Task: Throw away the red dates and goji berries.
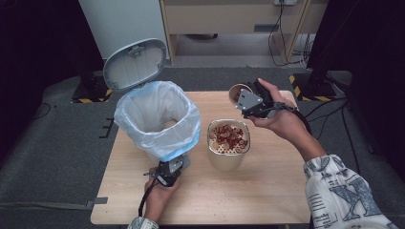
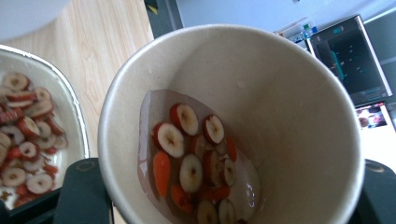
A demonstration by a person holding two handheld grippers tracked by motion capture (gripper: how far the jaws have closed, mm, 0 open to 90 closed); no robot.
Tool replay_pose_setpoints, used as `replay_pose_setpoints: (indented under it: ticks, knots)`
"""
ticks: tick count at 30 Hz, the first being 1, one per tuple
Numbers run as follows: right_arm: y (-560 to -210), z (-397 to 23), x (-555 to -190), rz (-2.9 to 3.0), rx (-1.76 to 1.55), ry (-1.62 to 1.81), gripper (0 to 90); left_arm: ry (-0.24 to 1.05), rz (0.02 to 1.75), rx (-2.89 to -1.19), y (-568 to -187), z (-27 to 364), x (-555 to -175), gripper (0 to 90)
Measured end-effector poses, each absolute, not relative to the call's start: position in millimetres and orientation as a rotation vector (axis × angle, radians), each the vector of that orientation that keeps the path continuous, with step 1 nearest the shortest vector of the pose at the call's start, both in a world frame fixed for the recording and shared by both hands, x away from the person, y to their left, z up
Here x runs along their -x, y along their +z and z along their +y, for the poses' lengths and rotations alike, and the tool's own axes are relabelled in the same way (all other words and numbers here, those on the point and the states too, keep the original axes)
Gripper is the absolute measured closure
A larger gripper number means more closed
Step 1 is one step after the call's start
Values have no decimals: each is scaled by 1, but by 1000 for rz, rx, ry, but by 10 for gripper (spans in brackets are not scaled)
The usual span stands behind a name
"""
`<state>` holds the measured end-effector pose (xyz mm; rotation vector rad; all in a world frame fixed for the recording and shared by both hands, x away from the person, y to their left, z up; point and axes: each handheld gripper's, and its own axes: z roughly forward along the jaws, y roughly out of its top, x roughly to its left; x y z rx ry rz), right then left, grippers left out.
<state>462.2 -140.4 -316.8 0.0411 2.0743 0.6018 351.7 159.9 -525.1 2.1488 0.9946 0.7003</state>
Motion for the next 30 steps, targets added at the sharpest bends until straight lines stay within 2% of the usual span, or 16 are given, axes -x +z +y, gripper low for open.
replay_pose_setpoints:
  ticks: [30]
  knots:
    - [-314, -133, -452, 1970, 131, 390, 319, 697, 998, -2144, -525, 159, -352, 895]
